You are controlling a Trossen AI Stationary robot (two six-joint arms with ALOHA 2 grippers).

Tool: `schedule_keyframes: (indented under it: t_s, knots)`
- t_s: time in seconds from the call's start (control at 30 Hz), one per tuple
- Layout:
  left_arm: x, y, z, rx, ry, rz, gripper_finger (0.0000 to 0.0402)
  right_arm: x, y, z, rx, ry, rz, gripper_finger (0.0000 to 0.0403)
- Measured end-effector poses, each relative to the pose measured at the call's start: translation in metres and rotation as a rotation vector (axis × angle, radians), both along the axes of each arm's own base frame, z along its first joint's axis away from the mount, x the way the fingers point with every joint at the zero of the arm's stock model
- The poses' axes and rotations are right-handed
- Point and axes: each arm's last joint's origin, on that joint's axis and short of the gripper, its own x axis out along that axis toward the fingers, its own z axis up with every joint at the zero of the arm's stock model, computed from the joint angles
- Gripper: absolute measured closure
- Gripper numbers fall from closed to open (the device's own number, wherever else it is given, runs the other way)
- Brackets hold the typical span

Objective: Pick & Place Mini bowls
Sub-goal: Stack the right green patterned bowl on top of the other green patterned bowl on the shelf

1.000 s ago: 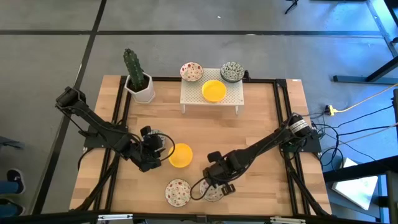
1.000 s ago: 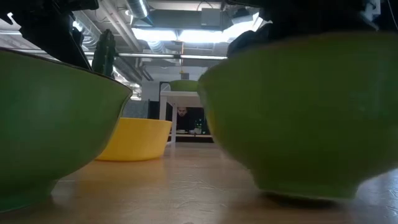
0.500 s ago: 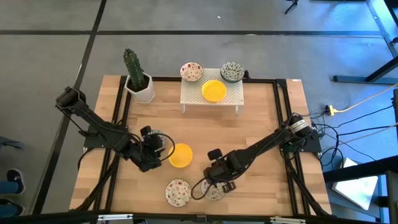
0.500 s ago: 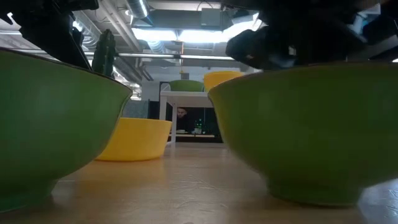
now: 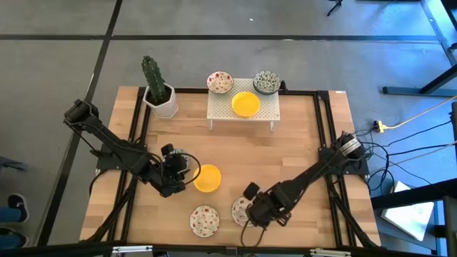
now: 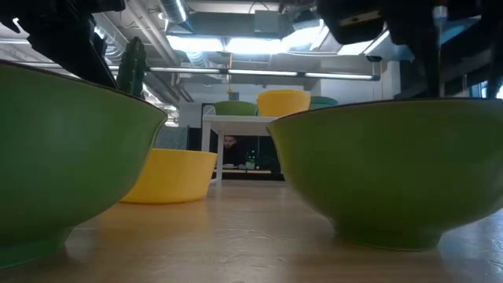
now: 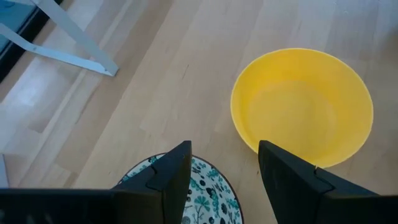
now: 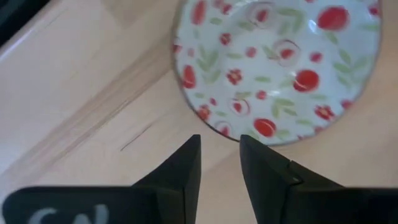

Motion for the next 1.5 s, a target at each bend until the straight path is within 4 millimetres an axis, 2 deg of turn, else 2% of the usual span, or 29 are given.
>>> schedule_keyframes:
  t_s: [0.13, 0.37, 0.5, 0.63, 0.8, 0.93, 1.1, 1.2, 1.37, 1.5]
  knots:
    - [0.000, 0.000, 0.000, 0.000, 0.000, 0.000, 0.0222, -0.002, 0.008, -0.003, 0.010, -0.034, 0.065, 0.0292]
    - [0.000, 0.000, 0.000, 0.005, 0.002, -0.006, 0.0222, -0.005, 0.008, -0.029, 0.024, -0.034, 0.176, 0.0292]
    - [0.000, 0.000, 0.000, 0.000, 0.003, -0.008, 0.0222, -0.005, 0.008, -0.035, 0.020, -0.065, 0.177, 0.0294]
    - [0.000, 0.000, 0.000, 0.002, 0.001, -0.007, 0.0221, 0.000, 0.011, -0.035, 0.066, -0.119, 0.187, 0.0322]
    - [0.000, 0.000, 0.000, 0.004, 0.001, -0.007, 0.0221, 0.006, 0.006, -0.033, 0.056, -0.154, 0.231, 0.0387]
    - [0.000, 0.000, 0.000, -0.004, 0.006, -0.010, 0.0221, 0.015, -0.006, -0.027, 0.051, -0.160, 0.214, 0.0388]
    - [0.000, -0.001, -0.001, -0.028, 0.022, -0.022, 0.0221, 0.029, -0.030, 0.002, 0.022, -0.171, 0.210, 0.0396]
    - [0.000, -0.001, -0.001, -0.046, 0.025, -0.016, 0.0221, 0.036, -0.055, 0.035, 0.015, -0.227, 0.179, 0.0397]
    - [-0.002, -0.004, -0.001, -0.045, 0.025, -0.028, 0.0221, 0.045, -0.110, 0.092, -0.080, -0.351, 0.065, 0.0397]
    - [-0.003, -0.006, -0.001, -0.038, 0.021, -0.036, 0.0221, 0.054, -0.163, 0.135, -0.186, -0.478, -0.052, 0.0397]
